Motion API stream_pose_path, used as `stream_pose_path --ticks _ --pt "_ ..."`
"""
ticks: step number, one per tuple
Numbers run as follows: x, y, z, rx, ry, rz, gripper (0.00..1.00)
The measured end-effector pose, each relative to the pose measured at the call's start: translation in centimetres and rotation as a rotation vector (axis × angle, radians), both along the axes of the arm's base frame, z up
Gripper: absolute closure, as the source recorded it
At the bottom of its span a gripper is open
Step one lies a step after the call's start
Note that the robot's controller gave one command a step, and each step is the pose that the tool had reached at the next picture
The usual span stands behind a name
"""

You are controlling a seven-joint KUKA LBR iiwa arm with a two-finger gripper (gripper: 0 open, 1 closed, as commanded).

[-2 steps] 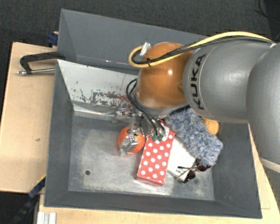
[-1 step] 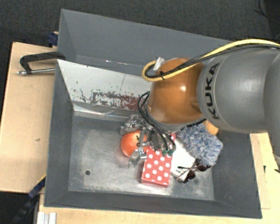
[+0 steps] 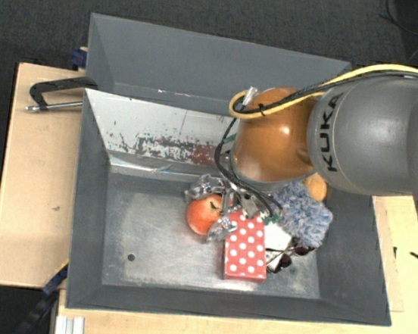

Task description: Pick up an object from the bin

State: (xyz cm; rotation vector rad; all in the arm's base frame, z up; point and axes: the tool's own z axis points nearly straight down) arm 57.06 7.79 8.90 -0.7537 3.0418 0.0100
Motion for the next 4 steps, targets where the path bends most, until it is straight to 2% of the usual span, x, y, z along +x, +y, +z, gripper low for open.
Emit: stream_pose_path --ticks 1,2,3,4 --pt "0.0 0.0 0.0 0.0 0.0 0.0 1.0" --pt "-0.4 0.4 4.3 -0.006 0.007 -0.004 1.0" --pt "-0.2 0.7 10.4 -0.006 0.004 -0.005 1.0" --pt "0.4 0.0 11.8 -0.005 0.012 0.036 1.0"
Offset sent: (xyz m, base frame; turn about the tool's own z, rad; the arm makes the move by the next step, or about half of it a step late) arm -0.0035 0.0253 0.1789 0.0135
